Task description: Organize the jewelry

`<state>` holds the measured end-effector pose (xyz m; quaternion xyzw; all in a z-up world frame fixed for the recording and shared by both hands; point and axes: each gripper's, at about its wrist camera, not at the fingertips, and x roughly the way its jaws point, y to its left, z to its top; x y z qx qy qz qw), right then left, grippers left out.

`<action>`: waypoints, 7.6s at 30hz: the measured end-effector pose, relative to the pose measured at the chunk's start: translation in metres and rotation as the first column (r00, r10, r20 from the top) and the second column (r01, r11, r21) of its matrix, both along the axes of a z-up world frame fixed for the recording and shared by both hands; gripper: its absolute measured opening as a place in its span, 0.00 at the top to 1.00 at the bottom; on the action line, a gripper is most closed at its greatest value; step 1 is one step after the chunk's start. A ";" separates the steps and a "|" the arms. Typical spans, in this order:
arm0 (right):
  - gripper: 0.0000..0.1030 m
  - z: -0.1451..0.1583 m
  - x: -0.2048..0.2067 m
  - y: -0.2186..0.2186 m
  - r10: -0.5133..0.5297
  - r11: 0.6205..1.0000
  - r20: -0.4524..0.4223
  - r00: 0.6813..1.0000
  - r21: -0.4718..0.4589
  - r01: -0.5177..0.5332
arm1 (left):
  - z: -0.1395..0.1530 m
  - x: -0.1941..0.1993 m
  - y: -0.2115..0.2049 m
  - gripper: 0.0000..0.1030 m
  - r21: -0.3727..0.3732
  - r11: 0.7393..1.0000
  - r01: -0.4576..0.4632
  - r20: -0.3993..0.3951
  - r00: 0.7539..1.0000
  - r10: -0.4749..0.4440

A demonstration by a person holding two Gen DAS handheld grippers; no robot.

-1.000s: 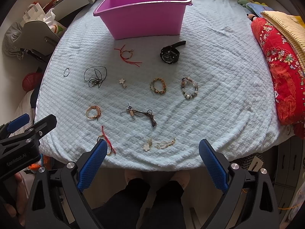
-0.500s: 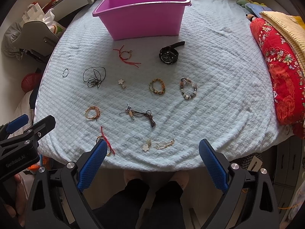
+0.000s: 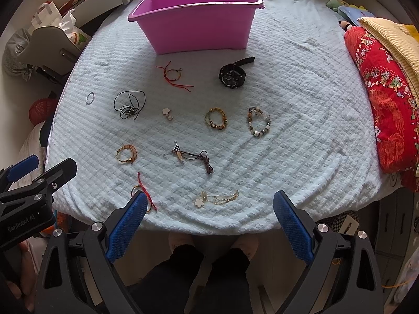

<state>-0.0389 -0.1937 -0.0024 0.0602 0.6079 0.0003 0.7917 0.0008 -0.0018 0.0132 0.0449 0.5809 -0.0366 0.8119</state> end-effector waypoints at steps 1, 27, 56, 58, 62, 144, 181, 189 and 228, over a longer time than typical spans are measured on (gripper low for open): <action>0.10 0.000 0.000 0.000 0.000 1.000 -0.001 1.000 0.000 0.000 | 0.000 0.000 0.000 0.06 0.000 1.000 0.001 0.000 1.000 -0.001; 0.10 0.001 0.002 -0.005 -0.006 1.000 -0.009 1.000 -0.001 0.006 | -0.003 -0.001 -0.002 0.06 0.007 1.000 0.015 -0.014 1.000 -0.015; 0.10 -0.051 0.004 -0.014 -0.054 0.998 0.061 0.997 0.033 0.052 | -0.044 -0.010 0.010 0.06 -0.091 0.991 -0.093 0.020 0.995 0.095; 0.10 -0.062 0.005 -0.018 -0.031 0.999 0.074 0.997 0.047 0.027 | -0.055 -0.016 0.008 0.06 -0.081 0.990 -0.119 0.030 0.992 0.122; 0.10 -0.083 0.004 -0.023 0.013 0.998 0.097 0.995 0.052 -0.018 | -0.074 -0.026 0.005 0.06 -0.081 0.983 -0.163 0.048 0.985 0.168; 0.49 -0.236 -0.032 0.003 -0.026 0.999 0.239 0.971 -0.022 0.032 | -0.244 -0.056 -0.019 0.50 0.002 0.999 -0.042 0.119 0.992 0.042; 0.56 -0.213 -0.043 -0.011 -0.035 0.993 0.244 0.969 0.117 0.006 | -0.218 -0.060 -0.015 0.86 -0.077 0.997 -0.021 0.091 0.995 0.028; 0.56 -0.235 -0.035 0.006 0.019 1.000 0.213 0.977 0.006 -0.021 | -0.226 -0.062 -0.007 0.86 -0.082 0.996 -0.032 0.077 0.996 0.039; 0.96 -0.018 -0.005 -0.029 0.068 0.990 0.346 0.936 0.091 -0.105 | -0.035 -0.029 -0.028 0.86 -0.127 0.988 -0.091 0.110 0.988 0.105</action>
